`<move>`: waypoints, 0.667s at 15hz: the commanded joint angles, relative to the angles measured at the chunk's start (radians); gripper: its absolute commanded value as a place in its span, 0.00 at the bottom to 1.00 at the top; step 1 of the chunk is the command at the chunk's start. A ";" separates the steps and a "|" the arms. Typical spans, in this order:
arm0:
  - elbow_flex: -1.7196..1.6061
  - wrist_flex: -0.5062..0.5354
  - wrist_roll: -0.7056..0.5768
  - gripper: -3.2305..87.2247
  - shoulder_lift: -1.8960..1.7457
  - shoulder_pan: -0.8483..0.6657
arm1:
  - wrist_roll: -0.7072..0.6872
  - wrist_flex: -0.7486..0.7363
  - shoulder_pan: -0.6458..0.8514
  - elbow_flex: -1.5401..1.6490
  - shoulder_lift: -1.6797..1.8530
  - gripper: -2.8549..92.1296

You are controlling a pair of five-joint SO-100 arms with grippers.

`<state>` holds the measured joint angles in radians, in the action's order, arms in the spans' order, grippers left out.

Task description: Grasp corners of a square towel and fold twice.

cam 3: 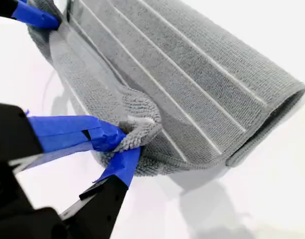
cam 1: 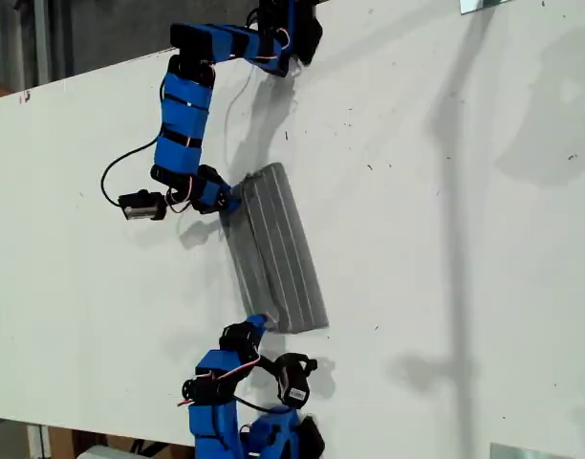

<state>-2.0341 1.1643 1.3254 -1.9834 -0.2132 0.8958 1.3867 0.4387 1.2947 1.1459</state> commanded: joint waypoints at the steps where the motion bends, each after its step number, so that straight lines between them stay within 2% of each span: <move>1: 0.017 0.000 0.038 0.03 -0.064 0.063 | -0.008 0.041 -0.037 -0.057 0.025 0.03; 4: 0.028 -0.003 0.115 0.03 -0.018 0.175 | 0.006 0.126 -0.129 -0.052 0.121 0.03; 6: 0.032 -0.057 0.156 0.03 0.052 0.247 | 0.026 0.167 -0.183 -0.035 0.150 0.03; 10: 0.057 -0.103 0.176 0.03 0.126 0.298 | 0.061 0.173 -0.241 0.071 0.181 0.03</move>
<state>-2.0264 1.0738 1.4910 -1.8638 0.0583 0.9449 1.5539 0.2117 1.3514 1.2502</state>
